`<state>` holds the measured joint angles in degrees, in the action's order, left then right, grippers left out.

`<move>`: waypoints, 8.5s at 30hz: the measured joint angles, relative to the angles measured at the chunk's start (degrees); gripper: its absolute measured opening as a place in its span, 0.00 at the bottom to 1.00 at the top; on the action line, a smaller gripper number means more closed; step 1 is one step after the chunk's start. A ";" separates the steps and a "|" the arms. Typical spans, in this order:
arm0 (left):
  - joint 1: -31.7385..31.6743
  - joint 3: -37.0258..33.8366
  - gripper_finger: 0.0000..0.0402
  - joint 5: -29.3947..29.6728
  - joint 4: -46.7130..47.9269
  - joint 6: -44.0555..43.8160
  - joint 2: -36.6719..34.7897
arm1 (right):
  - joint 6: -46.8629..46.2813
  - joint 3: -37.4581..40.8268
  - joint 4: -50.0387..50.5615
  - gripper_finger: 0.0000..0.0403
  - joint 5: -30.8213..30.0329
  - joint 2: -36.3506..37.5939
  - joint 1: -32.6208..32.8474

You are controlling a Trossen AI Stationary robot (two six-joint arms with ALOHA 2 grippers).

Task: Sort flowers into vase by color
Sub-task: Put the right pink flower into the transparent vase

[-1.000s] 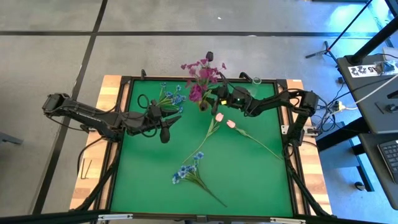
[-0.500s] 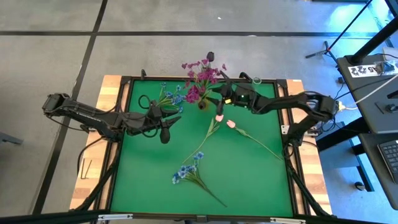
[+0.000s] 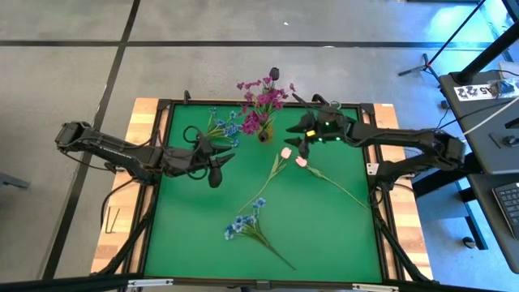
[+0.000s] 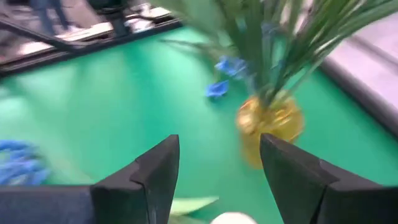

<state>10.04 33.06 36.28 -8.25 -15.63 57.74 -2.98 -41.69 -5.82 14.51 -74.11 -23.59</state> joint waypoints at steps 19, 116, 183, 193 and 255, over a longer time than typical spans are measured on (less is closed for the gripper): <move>2.58 -0.09 0.30 0.23 -2.15 -9.47 2.41 | -12.17 0.00 31.43 0.55 -7.64 5.77 17.72; 4.87 0.00 0.30 2.63 -31.19 -3.27 24.90 | -20.94 14.27 24.63 0.00 -21.31 15.53 21.40; 2.10 0.00 0.30 2.63 -31.77 -3.29 24.90 | 12.47 14.23 -24.27 0.00 -22.08 31.79 -26.16; 1.31 0.00 0.30 2.62 -31.80 -3.31 24.87 | 7.28 14.23 -28.38 0.00 -14.62 20.99 -32.48; 1.33 0.00 0.30 2.62 -31.21 -3.33 24.87 | 5.22 14.23 -21.07 0.28 -10.66 24.59 -32.30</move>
<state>11.38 33.06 38.90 -39.46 -18.96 82.61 2.24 -27.46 -26.90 3.84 -49.52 -55.90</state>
